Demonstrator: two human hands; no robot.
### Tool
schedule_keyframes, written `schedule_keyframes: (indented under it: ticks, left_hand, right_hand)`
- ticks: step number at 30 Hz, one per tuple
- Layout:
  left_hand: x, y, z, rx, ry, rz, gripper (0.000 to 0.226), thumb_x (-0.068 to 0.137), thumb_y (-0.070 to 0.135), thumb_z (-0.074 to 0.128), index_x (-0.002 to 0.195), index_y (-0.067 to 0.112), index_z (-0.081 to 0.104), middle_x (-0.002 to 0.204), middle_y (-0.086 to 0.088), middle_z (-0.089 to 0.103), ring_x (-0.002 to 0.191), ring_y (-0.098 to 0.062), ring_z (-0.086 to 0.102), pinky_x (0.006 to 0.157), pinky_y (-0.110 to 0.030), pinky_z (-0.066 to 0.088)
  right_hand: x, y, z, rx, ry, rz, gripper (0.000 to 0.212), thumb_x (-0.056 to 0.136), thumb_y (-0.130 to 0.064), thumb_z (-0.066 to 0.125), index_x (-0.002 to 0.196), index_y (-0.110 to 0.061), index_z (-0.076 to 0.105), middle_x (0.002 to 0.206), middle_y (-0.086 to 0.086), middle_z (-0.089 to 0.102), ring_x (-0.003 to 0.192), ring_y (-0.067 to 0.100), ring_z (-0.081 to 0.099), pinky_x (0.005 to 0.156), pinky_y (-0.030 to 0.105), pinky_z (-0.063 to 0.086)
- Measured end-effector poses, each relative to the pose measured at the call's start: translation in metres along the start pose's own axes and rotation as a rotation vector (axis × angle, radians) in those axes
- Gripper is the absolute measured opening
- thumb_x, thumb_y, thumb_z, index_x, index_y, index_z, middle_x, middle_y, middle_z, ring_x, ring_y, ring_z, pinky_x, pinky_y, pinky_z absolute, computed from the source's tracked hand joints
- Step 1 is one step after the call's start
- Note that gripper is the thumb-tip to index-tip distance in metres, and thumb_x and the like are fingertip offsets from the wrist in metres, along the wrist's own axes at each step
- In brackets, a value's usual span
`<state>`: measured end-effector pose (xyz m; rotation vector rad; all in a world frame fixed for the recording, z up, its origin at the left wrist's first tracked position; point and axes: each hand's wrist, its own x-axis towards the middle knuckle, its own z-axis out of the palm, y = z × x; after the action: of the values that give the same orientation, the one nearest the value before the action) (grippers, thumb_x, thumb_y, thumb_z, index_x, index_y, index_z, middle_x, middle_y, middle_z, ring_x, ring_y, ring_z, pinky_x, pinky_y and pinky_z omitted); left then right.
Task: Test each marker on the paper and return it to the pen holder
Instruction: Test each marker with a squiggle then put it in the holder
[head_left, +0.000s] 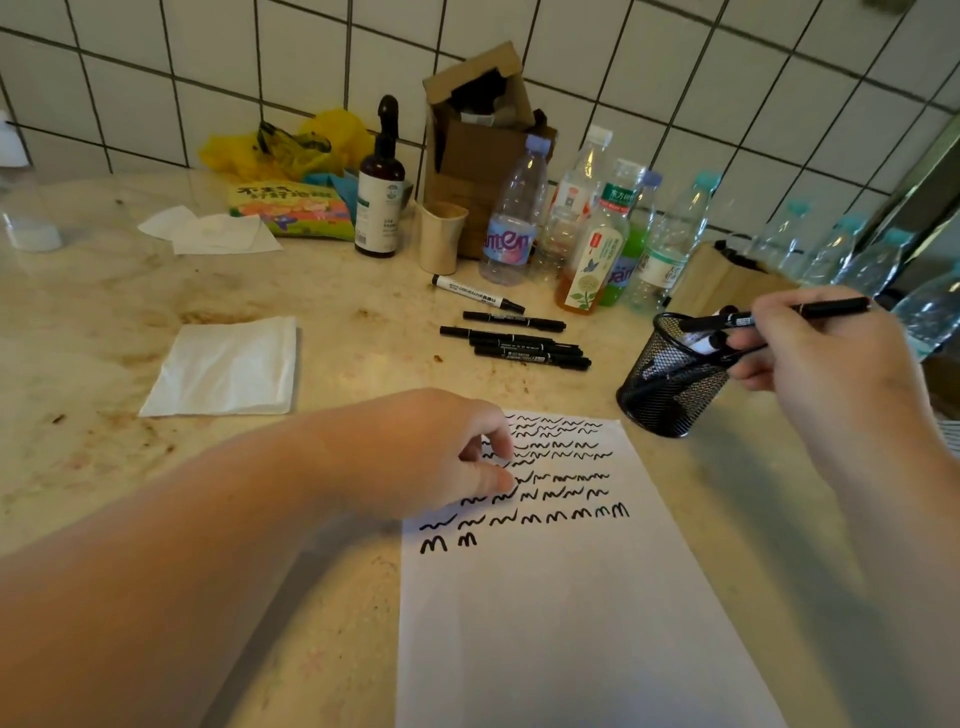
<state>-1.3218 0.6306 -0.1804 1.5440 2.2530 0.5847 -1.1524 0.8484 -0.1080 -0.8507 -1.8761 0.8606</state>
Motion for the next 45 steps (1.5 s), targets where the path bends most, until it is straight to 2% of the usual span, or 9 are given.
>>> schedule_keyframes:
  ticks: [6,11,14,18,23,31,34,38,45]
  left_hand:
    - [0.000,0.000,0.001,-0.018,0.013,0.000,0.029,0.087,0.057,0.058,0.113,0.044,0.058,0.091,0.019,0.062,0.084,0.001,0.058,0.070,-0.018,0.044]
    - [0.000,0.000,0.001,-0.047,0.017,0.010,0.028,0.087,0.056,0.059,0.112,0.043,0.058,0.092,0.019,0.062,0.084,0.000,0.059,0.075,-0.021,0.049]
    - [0.002,0.000,0.001,-0.022,0.018,0.000,0.029,0.087,0.057,0.059,0.113,0.044,0.057,0.092,0.019,0.061,0.084,0.001,0.058,0.076,-0.022,0.050]
    - [0.001,0.002,-0.001,-0.015,0.020,-0.010,0.026,0.088,0.056,0.058,0.111,0.045,0.058,0.089,0.017,0.062,0.079,0.001,0.059,0.070,-0.021,0.049]
    - [0.002,0.003,-0.003,0.007,0.001,0.005,0.027,0.090,0.053,0.057,0.113,0.040,0.057,0.083,0.014,0.060,0.075,-0.002,0.057,0.064,-0.021,0.045]
    - [0.002,0.005,-0.004,0.030,-0.009,0.015,0.030,0.091,0.051,0.056,0.118,0.038,0.057,0.081,0.016,0.055,0.072,-0.001,0.053,0.062,-0.020,0.040]
    - [0.000,0.003,-0.003,0.008,-0.007,0.020,0.028,0.090,0.052,0.056,0.115,0.039,0.058,0.082,0.016,0.058,0.073,-0.001,0.054,0.062,-0.020,0.041]
    - [-0.001,0.002,-0.004,-0.007,-0.003,0.013,0.023,0.089,0.055,0.057,0.108,0.041,0.059,0.083,0.015,0.061,0.073,0.000,0.056,0.062,-0.020,0.042]
    - [-0.003,0.007,-0.006,0.025,-0.028,0.018,0.025,0.091,0.056,0.050,0.107,0.039,0.060,0.084,0.015,0.061,0.076,-0.002,0.056,0.066,-0.023,0.045]
  right_hand:
    - [0.027,0.004,0.002,-0.262,-0.051,0.006,0.017,0.087,-0.038,0.070,0.102,-0.030,0.067,0.074,0.000,0.071,0.058,0.019,0.067,0.074,0.048,0.062]
    - [0.012,-0.025,0.009,-0.258,0.105,-0.210,0.025,0.085,-0.049,0.063,0.105,-0.035,0.059,0.073,-0.004,0.064,0.059,0.017,0.060,0.058,0.030,0.049]
    - [-0.001,-0.030,0.043,-0.415,-0.234,-0.289,0.005,0.095,-0.034,0.064,0.094,-0.030,0.067,0.083,-0.011,0.065,0.071,0.004,0.057,0.063,0.023,0.040]
    - [0.004,-0.006,0.100,-0.747,-0.599,-0.267,0.026,0.099,-0.026,0.055,0.124,-0.026,0.065,0.123,-0.001,0.063,0.108,0.019,0.057,0.086,0.032,0.043]
    - [0.015,0.021,0.133,-0.897,-0.599,-0.294,0.043,0.099,-0.012,0.052,0.141,-0.020,0.051,0.144,0.004,0.048,0.136,0.024,0.039,0.111,0.038,0.034]
    - [0.022,0.031,0.142,-0.943,-0.525,-0.280,0.027,0.093,-0.024,0.066,0.120,-0.021,0.066,0.129,0.005,0.051,0.126,0.025,0.040,0.101,0.038,0.040]
    - [0.015,0.019,0.131,-0.817,-0.486,-0.251,0.020,0.096,-0.027,0.063,0.115,-0.022,0.065,0.120,0.002,0.056,0.114,0.022,0.049,0.090,0.034,0.041]
    - [-0.013,0.006,0.101,-0.255,-0.597,-0.017,0.010,0.095,-0.030,0.064,0.103,-0.023,0.065,0.093,-0.002,0.069,0.081,0.017,0.064,0.074,0.036,0.053]
    - [-0.086,0.008,0.059,0.364,-0.648,0.287,0.008,0.092,-0.015,0.066,0.091,-0.008,0.066,0.061,0.005,0.056,0.051,0.017,0.052,0.050,0.032,0.046]
